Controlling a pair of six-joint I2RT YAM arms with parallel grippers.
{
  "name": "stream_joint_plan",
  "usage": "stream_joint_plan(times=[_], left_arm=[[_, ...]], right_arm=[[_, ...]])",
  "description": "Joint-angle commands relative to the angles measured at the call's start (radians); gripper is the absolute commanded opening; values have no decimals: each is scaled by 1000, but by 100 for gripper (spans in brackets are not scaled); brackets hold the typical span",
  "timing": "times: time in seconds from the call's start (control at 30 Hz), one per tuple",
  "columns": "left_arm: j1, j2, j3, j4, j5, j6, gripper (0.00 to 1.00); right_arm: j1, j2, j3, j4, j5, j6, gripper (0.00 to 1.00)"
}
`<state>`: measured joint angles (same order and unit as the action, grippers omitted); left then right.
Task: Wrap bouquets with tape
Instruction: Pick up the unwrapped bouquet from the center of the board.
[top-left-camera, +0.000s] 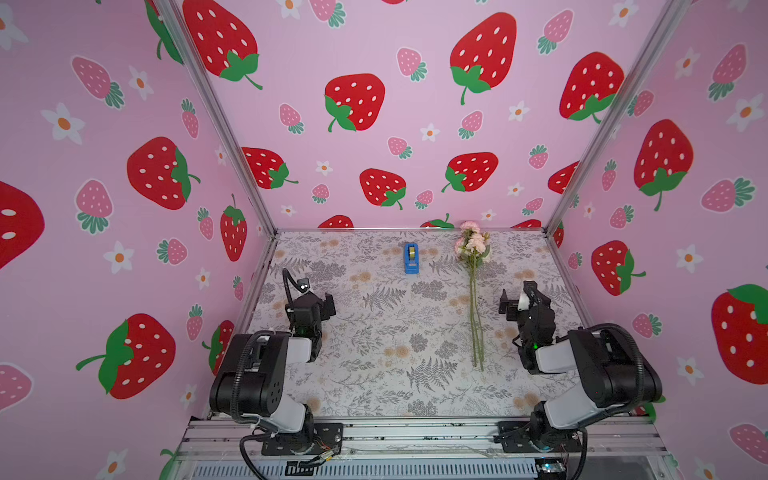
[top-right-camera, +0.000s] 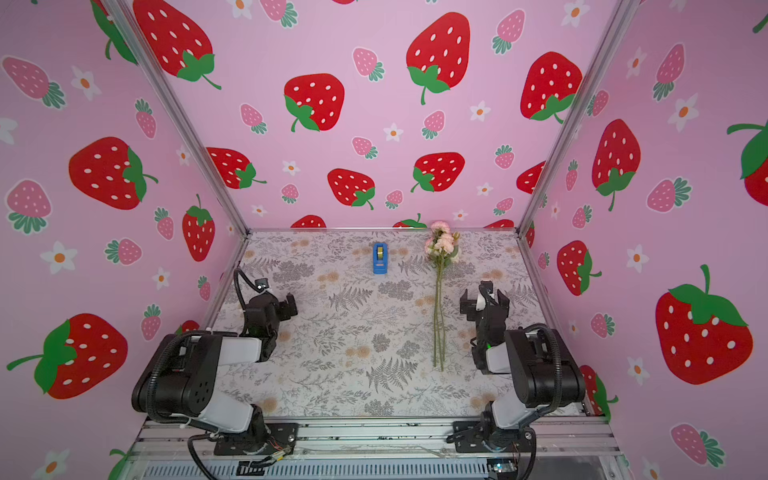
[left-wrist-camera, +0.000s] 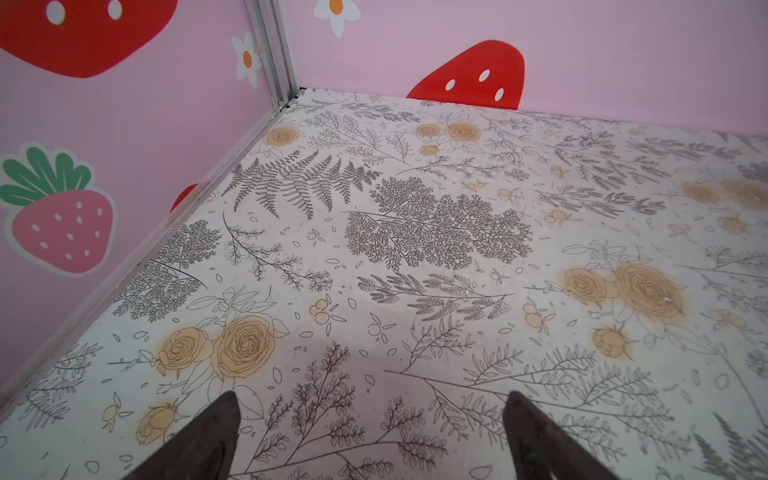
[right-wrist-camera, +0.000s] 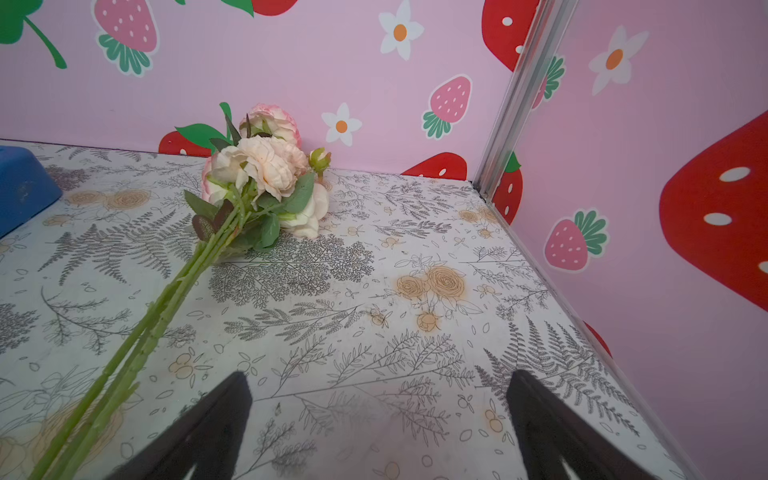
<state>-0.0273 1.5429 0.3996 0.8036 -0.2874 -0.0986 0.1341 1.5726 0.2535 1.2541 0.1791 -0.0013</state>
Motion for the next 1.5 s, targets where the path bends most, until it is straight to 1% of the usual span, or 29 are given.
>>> stream_joint_plan(times=[0.0, 0.7, 0.77, 0.8, 0.83, 0.87, 0.9, 0.93, 0.97, 1.0, 1.03, 1.07, 1.1, 1.13, 1.17, 1.2, 1.27, 1.37, 1.43, 1.47], left_arm=[[-2, 0, 30, 3, -9, 8, 99], [-3, -1, 30, 3, -9, 8, 99], [-2, -4, 26, 16, -7, 8, 99], [-6, -25, 34, -14, -9, 14, 99], [-12, -64, 57, -92, -18, 14, 99], [-18, -113, 94, -216, -50, 0, 99], [-19, -151, 137, -344, -85, -40, 99], [-20, -191, 182, -472, -119, -93, 99], [-20, -229, 209, -551, -134, -131, 99], [-19, -263, 212, -581, -133, -170, 99], [-20, -301, 202, -592, -138, -228, 99], [-14, -341, 193, -616, -134, -312, 99], [-7, -371, 181, -627, -127, -387, 99], [11, -405, 169, -629, -79, -444, 99], [27, -435, 153, -619, 10, -480, 99], [32, -457, 143, -608, 62, -501, 99], [29, -505, 137, -616, 182, -516, 99], [25, -559, 155, -679, 327, -524, 94], [14, -587, 166, -734, 377, -540, 93], [6, -600, 170, -764, 388, -563, 92]], right_arm=[[-7, -2, 13, 1, -7, 4, 100], [-8, -3, 12, 2, -8, 4, 100], [-1, -17, 8, 15, 15, 8, 100], [7, -49, 14, -26, 39, 6, 100], [15, -98, 26, -86, 66, 7, 100], [22, -149, 41, -160, 100, 18, 100], [27, -201, 56, -236, 137, 43, 100], [30, -257, 77, -328, 191, 95, 100], [29, -315, 102, -420, 252, 190, 100], [28, -354, 124, -498, 305, 288, 100], [21, -394, 146, -615, 362, 420, 100], [-2, -426, 160, -692, 360, 525, 100], [-33, -445, 160, -688, 275, 538, 100], [-55, -447, 162, -661, 150, 531, 99], [-58, -437, 178, -658, 89, 533, 96], [-58, -421, 206, -678, 44, 533, 94], [-56, -358, 301, -766, -84, 502, 90], [-44, -234, 438, -885, -276, 460, 86], [-15, -151, 512, -939, -364, 430, 84], [8, -106, 547, -967, -387, 416, 83]])
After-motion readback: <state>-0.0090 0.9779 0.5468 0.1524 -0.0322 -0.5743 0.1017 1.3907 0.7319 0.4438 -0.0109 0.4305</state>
